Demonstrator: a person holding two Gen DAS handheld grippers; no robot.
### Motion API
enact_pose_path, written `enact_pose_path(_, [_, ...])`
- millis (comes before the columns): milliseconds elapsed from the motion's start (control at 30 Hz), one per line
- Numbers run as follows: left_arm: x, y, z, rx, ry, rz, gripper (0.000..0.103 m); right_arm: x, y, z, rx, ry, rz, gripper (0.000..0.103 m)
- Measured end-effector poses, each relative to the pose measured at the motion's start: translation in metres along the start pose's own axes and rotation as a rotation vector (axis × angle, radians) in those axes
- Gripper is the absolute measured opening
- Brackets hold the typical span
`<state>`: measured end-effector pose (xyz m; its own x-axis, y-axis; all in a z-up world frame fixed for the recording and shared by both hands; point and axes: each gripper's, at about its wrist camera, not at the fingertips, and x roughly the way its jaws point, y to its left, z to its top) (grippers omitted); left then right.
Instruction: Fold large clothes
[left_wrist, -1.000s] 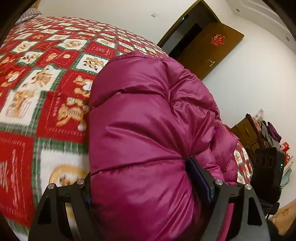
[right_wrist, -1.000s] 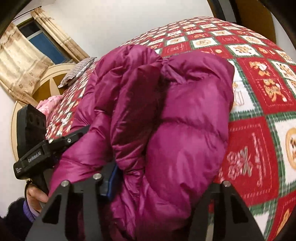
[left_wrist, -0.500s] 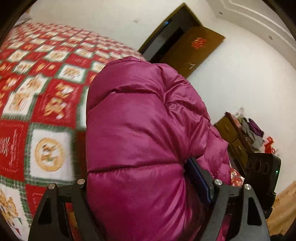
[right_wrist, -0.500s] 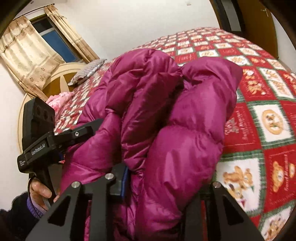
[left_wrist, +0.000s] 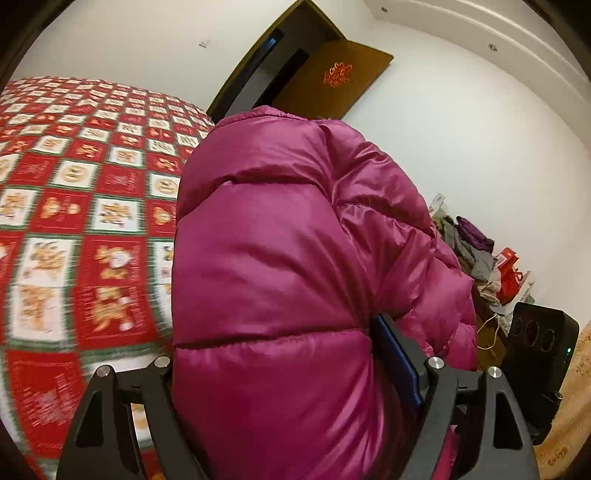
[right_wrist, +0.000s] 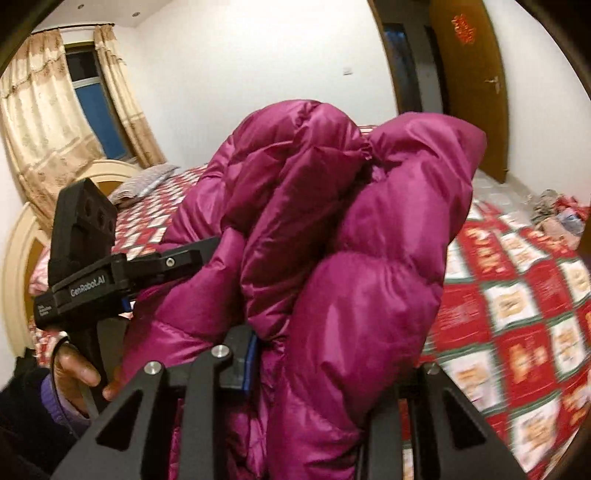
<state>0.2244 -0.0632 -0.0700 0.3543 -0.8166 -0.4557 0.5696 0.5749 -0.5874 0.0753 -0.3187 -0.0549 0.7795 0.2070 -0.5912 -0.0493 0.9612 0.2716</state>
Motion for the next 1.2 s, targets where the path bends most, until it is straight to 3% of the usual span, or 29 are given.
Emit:
enact_pose_path(267, [0.074, 0.021, -0.001, -0.006, 0.063, 0.137, 0.082, 0.054, -0.081, 0.001, 0.089, 0.038, -0.034, 0.033])
enact_pose_path(400, [0.099, 0.038, -0.01, -0.011, 0.12, 0.248, 0.082, 0.089, -0.118, -0.006, 0.216, 0.097, -0.118, 0.046])
enact_pose_path(467, [0.098, 0.042, -0.013, -0.026, 0.12, 0.265, 0.084, 0.083, -0.135, -0.01, 0.307, 0.07, -0.093, 0.048])
enact_pose_path(500, [0.097, 0.043, -0.012, -0.032, 0.124, 0.272, 0.084, 0.074, -0.142, -0.013, 0.343, 0.044, -0.1, 0.056])
enact_pose_path(567, [0.098, 0.041, -0.01, -0.035, 0.136, 0.288, 0.084, 0.057, -0.147, -0.012, 0.343, 0.004, -0.156, 0.063])
enact_pose_path(667, [0.089, 0.031, -0.007, -0.021, 0.151, 0.323, 0.084, 0.024, -0.143, -0.01, 0.294, -0.054, -0.249, 0.062])
enact_pose_path(767, [0.082, 0.02, -0.005, 0.026, 0.145, 0.375, 0.084, 0.003, -0.13, 0.007, 0.221, -0.094, -0.259, 0.04])
enact_pose_path(833, [0.078, 0.011, -0.004, 0.07, 0.13, 0.435, 0.084, -0.001, -0.11, 0.017, 0.181, -0.118, -0.25, 0.04])
enact_pose_path(1000, [0.064, -0.012, -0.002, 0.205, 0.083, 0.556, 0.084, 0.037, -0.093, 0.035, 0.163, -0.093, -0.272, 0.04])
enact_pose_path(1100, [0.06, -0.025, 0.001, 0.279, 0.033, 0.608, 0.084, 0.064, -0.105, 0.026, 0.197, -0.022, -0.324, 0.04])
enact_pose_path(1200, [0.072, -0.026, 0.002, 0.314, 0.048, 0.621, 0.084, 0.087, -0.124, 0.011, 0.254, 0.032, -0.34, 0.039])
